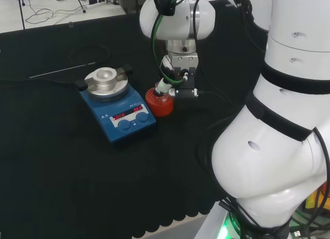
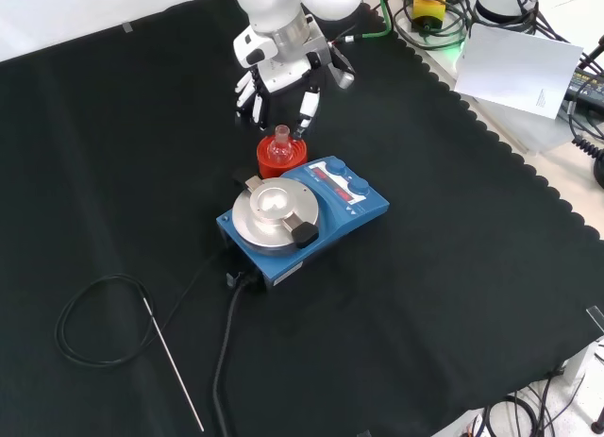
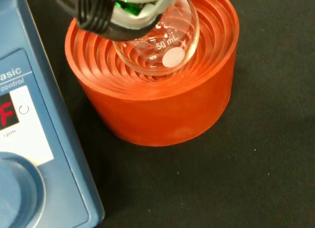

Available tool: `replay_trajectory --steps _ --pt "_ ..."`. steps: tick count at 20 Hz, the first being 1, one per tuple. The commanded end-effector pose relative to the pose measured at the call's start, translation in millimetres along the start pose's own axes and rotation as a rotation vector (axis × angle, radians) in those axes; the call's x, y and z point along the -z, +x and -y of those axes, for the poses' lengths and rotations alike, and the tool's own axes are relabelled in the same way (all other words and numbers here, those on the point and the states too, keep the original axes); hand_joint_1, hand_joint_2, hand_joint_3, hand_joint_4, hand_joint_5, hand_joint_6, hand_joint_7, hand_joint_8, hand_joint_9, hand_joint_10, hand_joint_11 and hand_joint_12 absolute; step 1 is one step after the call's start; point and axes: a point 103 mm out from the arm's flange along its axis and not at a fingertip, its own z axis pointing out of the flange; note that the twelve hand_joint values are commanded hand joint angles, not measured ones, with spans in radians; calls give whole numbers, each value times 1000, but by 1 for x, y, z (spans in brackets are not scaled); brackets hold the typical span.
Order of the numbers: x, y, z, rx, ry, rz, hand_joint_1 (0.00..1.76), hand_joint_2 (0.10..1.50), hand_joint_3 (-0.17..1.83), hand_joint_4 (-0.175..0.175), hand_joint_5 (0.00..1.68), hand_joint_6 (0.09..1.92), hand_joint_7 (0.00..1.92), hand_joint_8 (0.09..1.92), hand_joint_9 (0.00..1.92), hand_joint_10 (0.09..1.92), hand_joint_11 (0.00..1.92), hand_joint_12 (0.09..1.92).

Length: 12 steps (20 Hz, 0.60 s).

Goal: Pick up the round-bottom flask.

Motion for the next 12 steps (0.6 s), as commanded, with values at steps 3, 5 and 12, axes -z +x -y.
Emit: replay_trajectory --steps 3,5,12 --pt "22 6 5 -1 -4 33 1121 686 682 88 1184 842 499 694 714 582 458 1298" --pt "32 8 8 0 -10 38 1123 678 694 85 1187 842 489 689 713 580 459 1297" --pt "64 15 22 19 -26 46 1127 666 710 81 1196 834 470 688 707 578 456 1299"
